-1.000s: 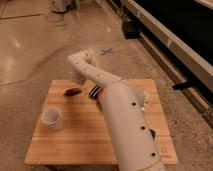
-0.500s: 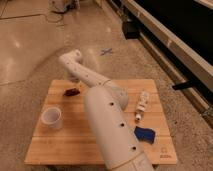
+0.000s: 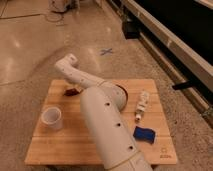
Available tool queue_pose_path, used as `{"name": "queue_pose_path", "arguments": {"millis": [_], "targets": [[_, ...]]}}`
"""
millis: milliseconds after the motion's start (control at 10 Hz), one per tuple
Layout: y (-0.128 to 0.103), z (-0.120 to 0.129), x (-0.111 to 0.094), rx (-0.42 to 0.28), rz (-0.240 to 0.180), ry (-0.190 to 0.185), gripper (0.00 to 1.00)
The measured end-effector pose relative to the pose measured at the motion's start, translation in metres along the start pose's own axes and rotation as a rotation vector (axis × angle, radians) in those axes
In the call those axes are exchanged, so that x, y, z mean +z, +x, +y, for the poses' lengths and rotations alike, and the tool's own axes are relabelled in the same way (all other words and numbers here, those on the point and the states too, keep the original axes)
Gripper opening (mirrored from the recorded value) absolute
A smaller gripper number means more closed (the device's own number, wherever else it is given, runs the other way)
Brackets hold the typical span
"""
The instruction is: Place the pepper in the ceramic cup
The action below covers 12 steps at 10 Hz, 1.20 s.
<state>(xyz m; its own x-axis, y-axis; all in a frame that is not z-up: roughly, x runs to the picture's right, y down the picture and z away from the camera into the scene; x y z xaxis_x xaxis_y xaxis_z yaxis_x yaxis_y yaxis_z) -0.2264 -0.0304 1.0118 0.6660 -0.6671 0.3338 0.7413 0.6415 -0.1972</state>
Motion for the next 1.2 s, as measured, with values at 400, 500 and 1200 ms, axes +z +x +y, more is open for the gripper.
{"name": "queue_pose_path", "arguments": {"millis": [400,500,1200], "targets": [[-0.011,0.021,0.002,0.007,0.036,-0.011,0.80],[-0.017,0.025,0.002,0.003,0.039,-0.014,0.80],[-0.038,0.013,-0.004,-0.058,0.053,-0.002,0.80]]}}
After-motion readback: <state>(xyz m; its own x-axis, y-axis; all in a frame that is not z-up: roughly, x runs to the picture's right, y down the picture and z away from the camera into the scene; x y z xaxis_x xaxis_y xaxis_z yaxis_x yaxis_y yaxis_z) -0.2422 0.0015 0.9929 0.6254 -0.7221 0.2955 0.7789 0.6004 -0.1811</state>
